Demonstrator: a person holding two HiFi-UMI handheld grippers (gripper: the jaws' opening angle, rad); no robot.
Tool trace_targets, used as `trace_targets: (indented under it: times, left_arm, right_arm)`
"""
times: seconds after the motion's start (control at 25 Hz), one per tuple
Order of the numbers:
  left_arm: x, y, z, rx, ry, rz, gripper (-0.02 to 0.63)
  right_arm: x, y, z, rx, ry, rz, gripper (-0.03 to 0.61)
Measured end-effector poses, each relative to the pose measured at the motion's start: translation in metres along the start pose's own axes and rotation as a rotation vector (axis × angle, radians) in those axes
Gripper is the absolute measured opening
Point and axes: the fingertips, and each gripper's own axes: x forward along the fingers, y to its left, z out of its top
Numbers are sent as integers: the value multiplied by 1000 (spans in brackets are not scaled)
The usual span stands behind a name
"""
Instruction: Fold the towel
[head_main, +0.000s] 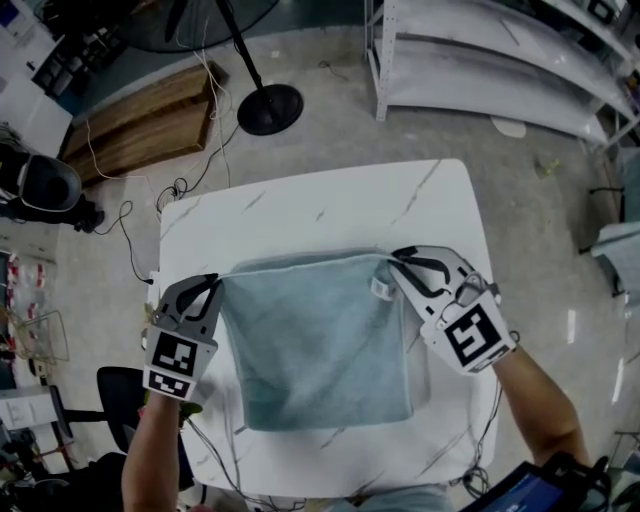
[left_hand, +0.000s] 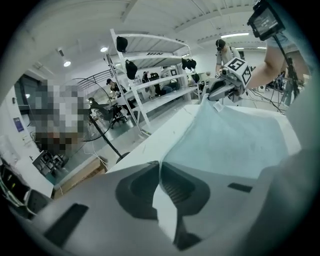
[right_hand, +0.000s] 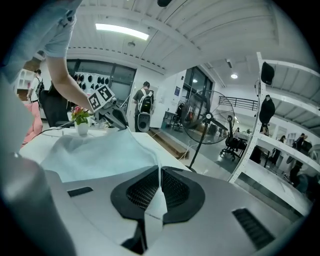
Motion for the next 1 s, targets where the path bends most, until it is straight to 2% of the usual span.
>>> trace_targets:
  times: [0.16, 0.36, 0.52, 0.64, 0.68, 0.84, 0.92, 1.0]
  left_arm:
    - [25, 0, -21, 8, 96, 9, 23]
    - [57, -2, -45, 10, 173, 31, 25]
    - [72, 0, -51, -27, 182, 63, 45]
    - [72, 6, -45, -60, 183, 90, 54]
    - [71, 9, -43, -83, 179, 94, 71]
    - [52, 16, -33, -214, 130, 69, 209]
    - [35, 26, -15, -219, 42, 108, 213]
    - [10, 37, 10, -198, -66, 173, 212]
  right_arm:
    - [19, 2, -21, 19, 56, -11, 29]
    - [41, -1, -50, 17, 123, -26, 31]
    - [53, 0, -74, -17, 213, -37, 46]
    - [57, -6, -80, 16, 251, -59, 72]
    - [57, -8, -81, 54, 247, -59, 83]
    - [48, -18, -79, 310, 175, -28, 148]
    - [42, -25, -72, 372, 130, -25, 166]
    - [34, -30, -59, 364, 93, -33, 178]
